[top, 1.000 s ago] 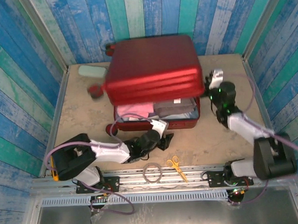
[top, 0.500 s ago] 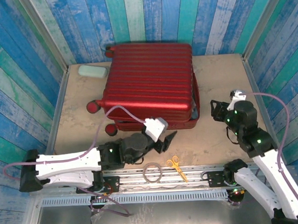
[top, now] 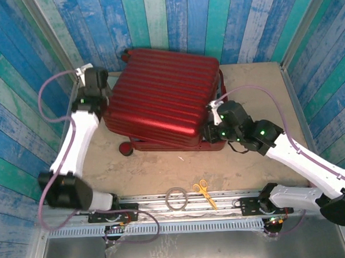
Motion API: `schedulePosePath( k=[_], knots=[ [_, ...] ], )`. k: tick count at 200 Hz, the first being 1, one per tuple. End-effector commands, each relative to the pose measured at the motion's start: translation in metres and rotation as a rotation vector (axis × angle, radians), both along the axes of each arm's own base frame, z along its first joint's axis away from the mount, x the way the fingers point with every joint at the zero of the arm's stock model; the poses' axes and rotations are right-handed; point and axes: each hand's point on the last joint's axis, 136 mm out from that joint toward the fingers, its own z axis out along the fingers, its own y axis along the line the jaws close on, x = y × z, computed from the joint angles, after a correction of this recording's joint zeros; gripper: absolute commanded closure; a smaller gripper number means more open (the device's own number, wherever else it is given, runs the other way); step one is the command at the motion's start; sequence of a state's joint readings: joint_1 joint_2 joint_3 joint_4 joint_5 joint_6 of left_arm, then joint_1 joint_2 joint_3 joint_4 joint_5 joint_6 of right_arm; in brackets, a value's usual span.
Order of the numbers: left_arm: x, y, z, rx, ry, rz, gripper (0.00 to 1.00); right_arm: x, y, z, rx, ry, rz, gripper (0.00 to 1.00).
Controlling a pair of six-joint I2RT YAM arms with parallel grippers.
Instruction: Pack the luggage
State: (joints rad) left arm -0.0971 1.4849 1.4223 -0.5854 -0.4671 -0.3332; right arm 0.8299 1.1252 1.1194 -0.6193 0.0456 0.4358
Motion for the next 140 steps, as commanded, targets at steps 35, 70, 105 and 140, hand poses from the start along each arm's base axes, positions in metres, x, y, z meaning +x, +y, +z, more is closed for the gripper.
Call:
schedulePosePath(
  k=[35, 70, 105, 140],
  knots=[
    [0.038, -0.025, -0.106, -0.136, 0.338, -0.166, 0.50, -0.013, -0.017, -0.013, -0.096, -0.061, -0.024, 0.51],
    [0.056, 0.009, -0.093, -0.060, 0.394, -0.119, 0.49, -0.032, -0.003, -0.035, -0.080, -0.025, 0.109, 0.49],
    [0.036, -0.018, -0.133, -0.177, 0.543, -0.253, 0.53, -0.078, 0.036, -0.033, -0.064, -0.161, 0.418, 0.51],
    [-0.005, -0.061, -0.143, -0.370, 0.518, -0.397, 0.53, -0.092, 0.053, -0.074, -0.133, -0.170, 0.511, 0.52]
  ],
)
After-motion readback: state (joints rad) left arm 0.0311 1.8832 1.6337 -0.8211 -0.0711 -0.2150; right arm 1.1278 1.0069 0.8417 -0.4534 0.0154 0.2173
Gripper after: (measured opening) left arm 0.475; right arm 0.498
